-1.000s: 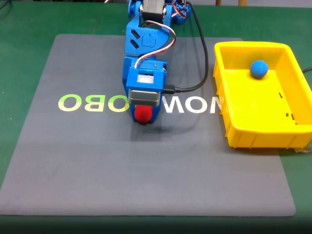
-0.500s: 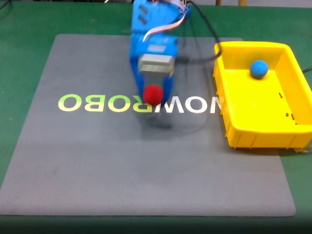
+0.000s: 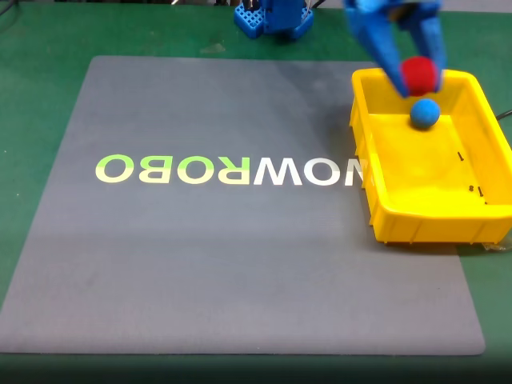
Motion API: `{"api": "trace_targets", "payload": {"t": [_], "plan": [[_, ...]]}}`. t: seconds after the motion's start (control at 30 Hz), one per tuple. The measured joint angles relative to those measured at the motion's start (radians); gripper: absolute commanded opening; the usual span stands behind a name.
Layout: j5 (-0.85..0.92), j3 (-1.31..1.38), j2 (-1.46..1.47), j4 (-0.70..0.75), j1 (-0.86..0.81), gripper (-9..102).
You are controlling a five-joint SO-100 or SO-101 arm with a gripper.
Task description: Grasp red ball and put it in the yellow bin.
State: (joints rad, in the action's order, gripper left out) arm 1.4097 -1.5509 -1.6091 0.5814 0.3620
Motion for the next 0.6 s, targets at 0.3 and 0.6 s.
{"api": "trace_targets", "payload": {"t": [0.3,0.6], "plan": [[-0.034,0.000,0.055,0.000,0.103,0],[-0.044,0.000,0.058,0.000,0.103,31]]}}
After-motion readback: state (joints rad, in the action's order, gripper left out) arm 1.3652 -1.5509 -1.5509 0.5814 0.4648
